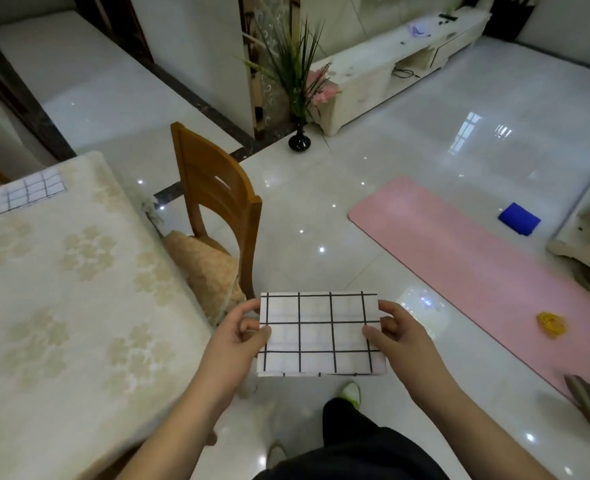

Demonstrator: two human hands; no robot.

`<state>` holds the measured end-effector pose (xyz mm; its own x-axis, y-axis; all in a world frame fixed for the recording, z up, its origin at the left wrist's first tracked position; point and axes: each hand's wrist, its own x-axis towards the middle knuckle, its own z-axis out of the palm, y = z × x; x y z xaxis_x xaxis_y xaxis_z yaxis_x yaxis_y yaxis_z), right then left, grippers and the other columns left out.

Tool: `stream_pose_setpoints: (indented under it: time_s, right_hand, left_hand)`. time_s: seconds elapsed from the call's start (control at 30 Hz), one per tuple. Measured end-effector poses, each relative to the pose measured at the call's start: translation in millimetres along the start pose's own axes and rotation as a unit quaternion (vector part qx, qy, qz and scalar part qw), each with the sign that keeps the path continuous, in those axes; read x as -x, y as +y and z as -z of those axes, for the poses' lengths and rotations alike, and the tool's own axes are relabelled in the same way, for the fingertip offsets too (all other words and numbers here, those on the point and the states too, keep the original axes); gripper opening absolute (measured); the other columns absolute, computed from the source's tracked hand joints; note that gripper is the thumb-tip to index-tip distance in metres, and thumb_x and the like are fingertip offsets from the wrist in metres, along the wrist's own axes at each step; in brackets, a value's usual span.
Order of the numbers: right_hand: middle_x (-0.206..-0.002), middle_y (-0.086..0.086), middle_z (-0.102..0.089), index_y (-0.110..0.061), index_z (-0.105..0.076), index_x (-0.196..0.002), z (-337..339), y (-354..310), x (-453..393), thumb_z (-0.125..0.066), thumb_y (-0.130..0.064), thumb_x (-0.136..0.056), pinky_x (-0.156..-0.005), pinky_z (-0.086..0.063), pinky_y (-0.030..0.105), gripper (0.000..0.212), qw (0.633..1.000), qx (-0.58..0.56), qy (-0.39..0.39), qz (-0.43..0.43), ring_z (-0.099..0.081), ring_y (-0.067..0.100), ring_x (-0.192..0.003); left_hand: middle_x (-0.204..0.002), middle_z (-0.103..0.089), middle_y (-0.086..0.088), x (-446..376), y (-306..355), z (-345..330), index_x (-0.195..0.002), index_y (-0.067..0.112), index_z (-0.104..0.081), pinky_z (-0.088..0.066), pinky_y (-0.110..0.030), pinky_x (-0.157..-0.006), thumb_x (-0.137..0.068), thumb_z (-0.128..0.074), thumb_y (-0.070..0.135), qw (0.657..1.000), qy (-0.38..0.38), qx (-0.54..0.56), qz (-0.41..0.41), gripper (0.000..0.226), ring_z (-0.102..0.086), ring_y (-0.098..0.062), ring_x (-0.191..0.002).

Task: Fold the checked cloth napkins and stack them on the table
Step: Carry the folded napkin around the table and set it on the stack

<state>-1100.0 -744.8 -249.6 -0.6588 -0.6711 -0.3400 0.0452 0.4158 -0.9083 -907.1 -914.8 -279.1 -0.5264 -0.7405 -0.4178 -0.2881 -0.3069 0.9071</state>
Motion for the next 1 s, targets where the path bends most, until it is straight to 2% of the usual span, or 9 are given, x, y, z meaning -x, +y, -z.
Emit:
stream_pose_setpoints:
  time_s: [0.17,0.23,0.3,0.4,0.43,0.57,0.8,0.9,1.0]
  right_hand:
    - [-0.052,-0.022,-0.058,-0.032,-0.053,-0.103,30.6,-19.5,-78.5,-0.060,-0.002,-0.092,-0.055,-0.043,0.006,0.033,1.000,-0.022,-0.016,0.008,-0.056,-0.009,-0.054]
    - [-0.054,-0.023,-0.060,-0.031,-0.054,-0.106,48.8,-30.5,-112.4,-0.060,-0.002,-0.093,-0.053,-0.043,0.006,0.033,0.999,-0.025,-0.023,0.015,-0.058,-0.009,-0.054]
    - [-0.054,-0.023,-0.060,-0.035,-0.053,-0.102,68.7,-44.4,-143.0,-0.059,-0.001,-0.093,-0.052,-0.042,0.005,0.035,0.999,-0.029,-0.026,0.027,-0.058,-0.009,-0.054]
    - [-0.055,-0.022,-0.061,-0.035,-0.053,-0.103,96.8,-64.9,-186.4,-0.059,-0.002,-0.093,-0.054,-0.043,0.006,0.035,0.998,-0.035,-0.040,0.036,-0.058,-0.009,-0.056]
    - [-0.059,-0.021,-0.064,-0.033,-0.055,-0.106,104.7,-69.0,-200.2,-0.059,-0.002,-0.093,-0.056,-0.045,0.007,0.034,0.998,-0.037,-0.045,0.033,-0.060,-0.007,-0.059]
    - [-0.062,-0.020,-0.065,-0.033,-0.057,-0.106,123.5,-80.4,-247.3,-0.059,-0.001,-0.093,-0.055,-0.046,0.008,0.034,0.998,-0.039,-0.046,0.029,-0.062,-0.005,-0.060]
    - [-0.060,-0.022,-0.064,-0.031,-0.056,-0.106,125.9,-96.8,-319.5,-0.059,-0.003,-0.093,-0.051,-0.042,0.005,0.031,0.997,-0.047,-0.059,0.021,-0.061,-0.007,-0.059]
    - [-0.073,-0.014,-0.071,-0.028,-0.059,-0.114,119.0,-110.3,-357.5,-0.060,-0.004,-0.093,-0.058,-0.048,0.012,0.032,0.997,-0.037,-0.065,0.013,-0.066,0.002,-0.068]
    - [-0.085,-0.001,-0.074,-0.032,-0.059,-0.115,105.0,-127.8,-399.5,-0.060,-0.006,-0.092,-0.068,-0.057,0.030,0.035,0.998,-0.019,-0.064,0.013,-0.071,0.018,-0.082]
  left_hand:
    - [-0.071,-0.065,0.004,-67.2,40.2,-35.3,-0.123,0.028,-0.059,-0.052,-0.043,-0.092,-0.090,-0.063,0.002,1.000,0.005,-0.025,-0.015,0.043,-0.068,-0.022,-0.082]
    - [-0.076,-0.068,-0.002,-92.9,61.9,-54.5,-0.124,0.030,-0.059,-0.053,-0.047,-0.093,-0.090,-0.064,0.003,0.999,0.008,-0.030,-0.012,0.044,-0.070,-0.030,-0.088]
    - [-0.083,-0.071,-0.008,-114.8,84.7,-75.3,-0.126,0.031,-0.057,-0.054,-0.048,-0.090,-0.090,-0.065,0.007,0.999,0.008,-0.035,-0.012,0.044,-0.071,-0.030,-0.089]
    - [-0.083,-0.071,-0.006,-143.9,119.0,-104.2,-0.128,0.029,-0.056,-0.058,-0.031,-0.070,-0.091,-0.064,0.008,0.999,0.024,-0.026,-0.018,0.044,-0.072,-0.022,-0.081]
    - [-0.085,-0.071,-0.007,-154.0,127.5,-112.1,-0.128,0.029,-0.055,-0.058,-0.030,-0.069,-0.091,-0.063,0.007,0.999,0.029,-0.026,-0.017,0.043,-0.072,-0.022,-0.083]
    - [-0.097,-0.070,-0.015,-190.6,145.4,-131.9,-0.130,0.029,-0.055,-0.057,-0.052,-0.085,-0.090,-0.065,0.009,0.999,0.035,-0.035,-0.006,0.046,-0.071,-0.029,-0.092]
    - [-0.091,-0.072,-0.008,-258.6,163.3,-140.7,-0.125,0.034,-0.056,-0.055,-0.052,-0.087,-0.090,-0.065,0.011,0.998,0.049,-0.026,0.012,0.043,-0.071,-0.028,-0.090]
    - [-0.093,-0.072,-0.010,-293.0,170.7,-137.7,-0.126,0.031,-0.056,-0.056,-0.050,-0.087,-0.091,-0.064,0.008,0.998,0.059,0.000,0.019,0.043,-0.071,-0.029,-0.091]
    - [-0.096,-0.071,-0.011,-330.6,178.7,-127.0,-0.124,0.036,-0.056,-0.054,-0.053,-0.091,-0.091,-0.064,0.011,0.998,0.059,0.001,0.017,0.043,-0.069,-0.030,-0.096]
